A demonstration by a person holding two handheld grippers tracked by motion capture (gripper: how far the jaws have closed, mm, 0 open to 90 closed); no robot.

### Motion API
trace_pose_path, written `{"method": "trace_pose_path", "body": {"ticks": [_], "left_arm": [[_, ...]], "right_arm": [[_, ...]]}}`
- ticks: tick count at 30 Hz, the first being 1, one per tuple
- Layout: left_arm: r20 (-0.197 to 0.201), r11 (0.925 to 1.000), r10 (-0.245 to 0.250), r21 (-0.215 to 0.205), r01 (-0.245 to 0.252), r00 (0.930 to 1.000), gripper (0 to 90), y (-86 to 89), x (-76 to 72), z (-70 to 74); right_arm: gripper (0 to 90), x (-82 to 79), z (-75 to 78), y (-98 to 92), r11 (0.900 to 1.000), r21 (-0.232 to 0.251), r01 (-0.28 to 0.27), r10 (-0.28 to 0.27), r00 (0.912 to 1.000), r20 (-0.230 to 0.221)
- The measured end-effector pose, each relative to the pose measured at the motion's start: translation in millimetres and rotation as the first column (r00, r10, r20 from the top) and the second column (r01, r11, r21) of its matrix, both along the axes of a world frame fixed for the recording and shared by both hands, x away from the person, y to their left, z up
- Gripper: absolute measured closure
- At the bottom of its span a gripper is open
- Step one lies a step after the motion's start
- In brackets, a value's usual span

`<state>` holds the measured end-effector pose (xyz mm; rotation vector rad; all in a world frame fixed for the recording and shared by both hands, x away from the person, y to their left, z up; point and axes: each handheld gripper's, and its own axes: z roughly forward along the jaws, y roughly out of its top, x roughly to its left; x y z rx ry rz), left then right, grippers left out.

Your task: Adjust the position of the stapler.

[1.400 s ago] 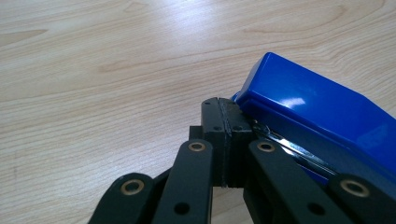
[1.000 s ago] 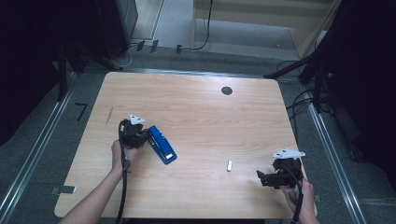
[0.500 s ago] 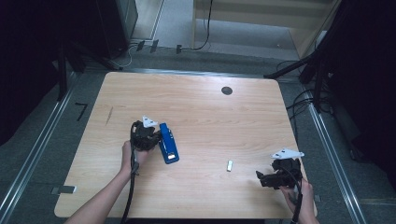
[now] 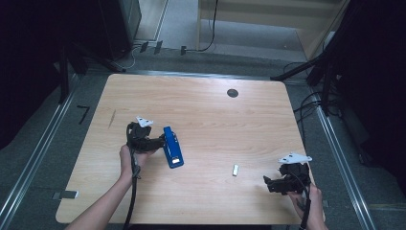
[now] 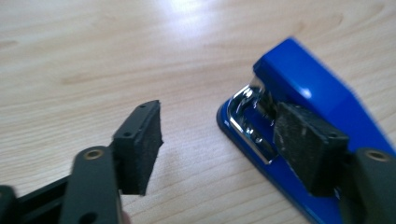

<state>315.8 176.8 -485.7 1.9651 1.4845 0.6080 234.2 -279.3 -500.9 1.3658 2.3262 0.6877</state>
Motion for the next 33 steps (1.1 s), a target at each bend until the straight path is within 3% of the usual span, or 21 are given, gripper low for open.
{"method": "trace_pose_path", "body": {"ticks": [5,11,14,24,33], "left_arm": [[0.021,0.9994,-0.001,-0.035,0.002,0.9998,17.0,-11.9,-6.3,7.8],[0.008,0.9983,-0.041,-0.042,0.042,0.9991,14.9,-28.4,-9.4,4.8],[-0.011,0.9967,-0.078,-0.022,0.078,0.9969,15.1,-36.8,-9.2,-0.8],[-0.023,0.9909,-0.126,0.043,0.127,0.9917,33.2,-46.1,-12.4,-6.8],[-0.045,0.9871,-0.156,0.030,0.157,0.9867,37.2,-43.6,-12.9,-7.9]], "right_arm": [[3.2,-0.1,0.3,1.8,1.000,-0.009,-0.007,0.007,1.0000,0.004],[3.2,-0.2,-1.0,3.1,1.000,-0.016,-0.010,0.010,0.9999,-0.004],[3.2,-0.2,-2.0,3.1,1.000,-0.018,-0.010,0.009,0.9999,-0.005],[3.2,0.3,-3.1,3.7,1.000,-0.018,-0.010,0.010,0.9999,-0.009],[3.2,-0.2,-2.6,3.6,1.000,-0.022,-0.010,0.010,0.9999,-0.007]]}}
